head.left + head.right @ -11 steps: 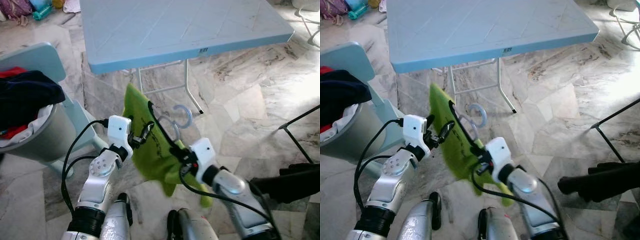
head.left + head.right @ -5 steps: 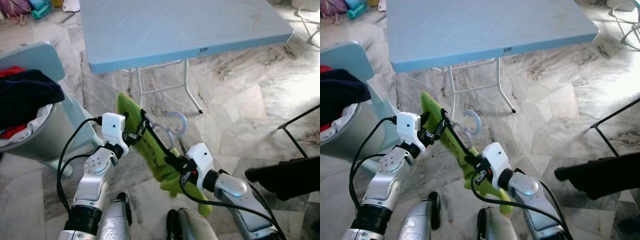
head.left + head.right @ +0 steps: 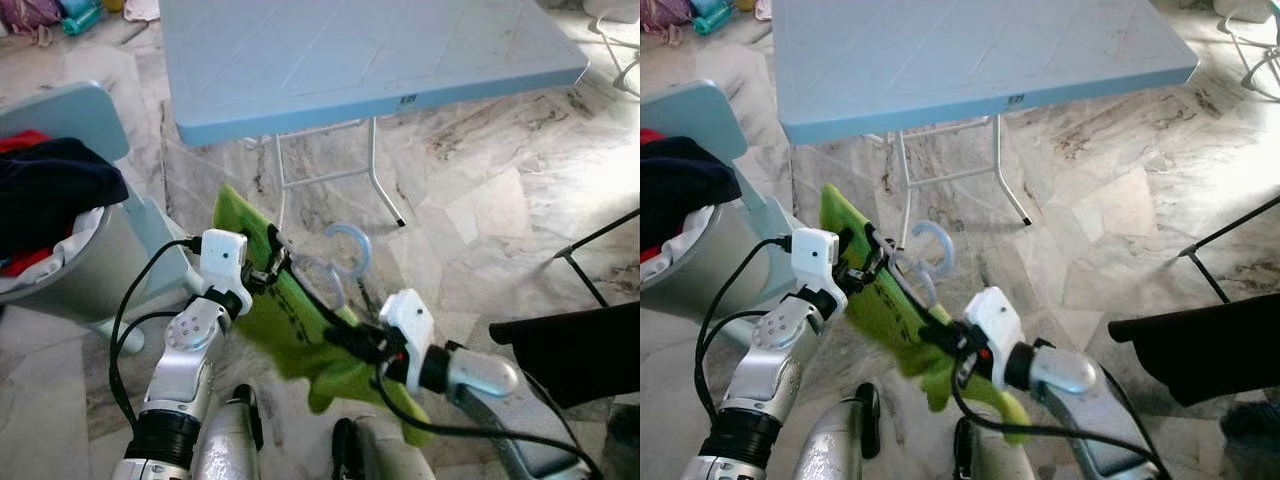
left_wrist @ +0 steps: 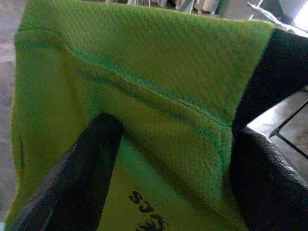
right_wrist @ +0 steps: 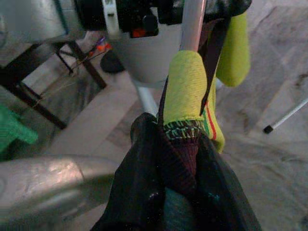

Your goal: Hang hanger

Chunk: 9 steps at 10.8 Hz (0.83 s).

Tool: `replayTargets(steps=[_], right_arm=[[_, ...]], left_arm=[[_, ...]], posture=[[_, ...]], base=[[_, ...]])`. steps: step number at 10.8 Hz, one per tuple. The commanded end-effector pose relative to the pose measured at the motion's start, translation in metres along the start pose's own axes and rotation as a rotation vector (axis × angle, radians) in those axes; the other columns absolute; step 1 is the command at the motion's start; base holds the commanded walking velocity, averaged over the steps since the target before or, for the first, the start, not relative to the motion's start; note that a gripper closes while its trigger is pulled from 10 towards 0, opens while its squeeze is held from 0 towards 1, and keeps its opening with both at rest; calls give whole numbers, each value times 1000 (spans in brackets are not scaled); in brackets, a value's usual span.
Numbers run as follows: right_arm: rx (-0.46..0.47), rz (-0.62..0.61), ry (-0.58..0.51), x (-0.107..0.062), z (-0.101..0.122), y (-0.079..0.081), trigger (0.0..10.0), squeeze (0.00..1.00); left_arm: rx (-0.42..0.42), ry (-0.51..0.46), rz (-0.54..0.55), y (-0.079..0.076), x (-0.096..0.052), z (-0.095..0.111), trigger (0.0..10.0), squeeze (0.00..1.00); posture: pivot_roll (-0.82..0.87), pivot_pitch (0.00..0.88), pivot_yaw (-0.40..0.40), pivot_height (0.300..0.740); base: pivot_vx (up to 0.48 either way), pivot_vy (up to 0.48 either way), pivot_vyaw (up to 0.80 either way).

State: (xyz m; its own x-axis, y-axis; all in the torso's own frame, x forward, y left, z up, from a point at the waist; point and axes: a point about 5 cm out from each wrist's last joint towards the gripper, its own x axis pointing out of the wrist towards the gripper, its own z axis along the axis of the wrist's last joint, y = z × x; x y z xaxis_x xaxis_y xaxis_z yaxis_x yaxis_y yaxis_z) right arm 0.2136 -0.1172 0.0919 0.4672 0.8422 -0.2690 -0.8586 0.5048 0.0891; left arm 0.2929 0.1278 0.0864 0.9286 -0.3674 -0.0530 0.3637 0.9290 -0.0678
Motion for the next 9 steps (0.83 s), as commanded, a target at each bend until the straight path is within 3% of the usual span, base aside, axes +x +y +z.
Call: replayTargets(steps=[1, 2, 3, 4, 6, 7, 8, 9], right_arm=[[-27, 67, -21, -6, 6, 6, 10000, 0], [-27, 46, 15, -15, -2, 3, 10000, 0], [-33, -23, 83, -34, -13, -11, 10000, 0], [-42, -70, 110, -42, -16, -22, 10000, 0], [-82, -220, 151, -51, -20, -46, 10000, 0], [-93, -227, 159, -51, -22, -48, 10000, 0], [-98, -222, 160, -50, -22, -47, 10000, 0], [-114, -222, 172, -51, -24, -48, 10000, 0]], left_arm=[[18, 36, 52, 11, -5, -6, 10000, 0], [24, 37, 59, 13, -5, -6, 10000, 0], [42, 37, 75, 18, -7, -6, 10000, 0], [48, 37, 87, 21, -8, -6, 10000, 0], [59, 26, 116, 30, -10, -3, 10000, 0], [50, 18, 126, 34, -11, -2, 10000, 0], [53, 38, 152, 40, -13, -4, 5686, 0], [50, 26, 145, 43, -14, -3, 0, 0]], posture=[[-32, 249, -73, 740], [-32, 249, -73, 740], [-36, 250, -71, 740], [-35, 249, -70, 740], [-33, 247, -71, 740], [-29, 247, -71, 740], [-28, 247, -71, 740], [-27, 246, -70, 740]], base=[[0, 0, 0], [0, 0, 0], [0, 0, 0], [0, 0, 0], [0, 0, 0], [0, 0, 0], [0, 0, 0], [0, 0, 0]])
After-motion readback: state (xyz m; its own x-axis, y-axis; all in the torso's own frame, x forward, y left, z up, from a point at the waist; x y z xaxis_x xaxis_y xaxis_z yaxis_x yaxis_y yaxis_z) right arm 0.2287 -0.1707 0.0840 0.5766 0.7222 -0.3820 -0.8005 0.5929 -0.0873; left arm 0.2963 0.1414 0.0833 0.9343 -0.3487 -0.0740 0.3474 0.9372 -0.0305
